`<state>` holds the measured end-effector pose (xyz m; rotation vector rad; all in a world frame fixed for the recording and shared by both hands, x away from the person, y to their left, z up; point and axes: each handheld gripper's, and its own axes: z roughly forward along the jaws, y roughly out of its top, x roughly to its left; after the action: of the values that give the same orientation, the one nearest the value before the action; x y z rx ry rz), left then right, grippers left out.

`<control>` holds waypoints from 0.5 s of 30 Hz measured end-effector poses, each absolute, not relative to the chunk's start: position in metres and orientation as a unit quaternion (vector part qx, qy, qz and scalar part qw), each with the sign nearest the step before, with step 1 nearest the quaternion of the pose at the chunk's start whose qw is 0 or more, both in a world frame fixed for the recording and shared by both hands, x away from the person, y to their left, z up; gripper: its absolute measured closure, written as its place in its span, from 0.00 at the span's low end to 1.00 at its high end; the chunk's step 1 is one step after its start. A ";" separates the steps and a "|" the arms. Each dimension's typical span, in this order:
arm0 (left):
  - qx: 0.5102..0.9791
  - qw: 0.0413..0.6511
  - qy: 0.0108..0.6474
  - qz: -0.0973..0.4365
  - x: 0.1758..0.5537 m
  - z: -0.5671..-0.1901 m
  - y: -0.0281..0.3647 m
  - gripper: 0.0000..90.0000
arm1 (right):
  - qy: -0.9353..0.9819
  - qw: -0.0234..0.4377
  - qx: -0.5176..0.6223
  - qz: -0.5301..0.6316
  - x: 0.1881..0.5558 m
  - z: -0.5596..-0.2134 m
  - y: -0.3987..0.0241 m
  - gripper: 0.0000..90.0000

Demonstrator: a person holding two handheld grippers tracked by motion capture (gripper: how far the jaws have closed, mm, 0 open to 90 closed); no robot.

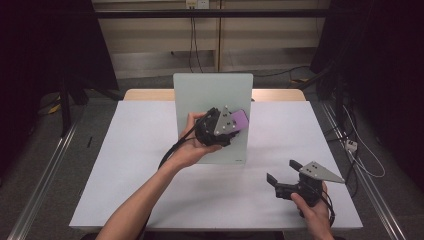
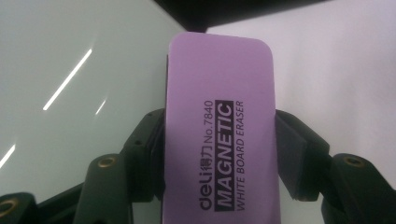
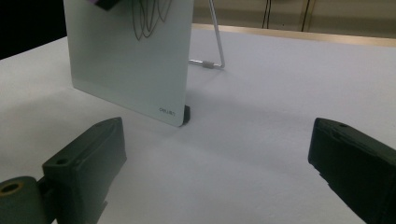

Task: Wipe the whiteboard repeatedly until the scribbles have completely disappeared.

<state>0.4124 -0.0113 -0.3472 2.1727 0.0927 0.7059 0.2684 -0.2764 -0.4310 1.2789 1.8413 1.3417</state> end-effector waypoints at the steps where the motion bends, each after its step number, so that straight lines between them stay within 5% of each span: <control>1: 0.867 0.412 0.033 0.278 0.410 -0.352 -0.014 0.45 | 0.680 0.262 0.472 0.495 0.269 -0.431 -0.277 0.04; 15: 0.879 0.400 0.024 0.257 0.404 -0.368 -0.021 0.45 | 0.681 0.261 0.472 0.496 0.269 -0.431 -0.277 0.04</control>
<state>0.4041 -0.0214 -0.3684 2.2239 0.0615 0.6493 0.2687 -0.2767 -0.4311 1.2764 1.8426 1.3420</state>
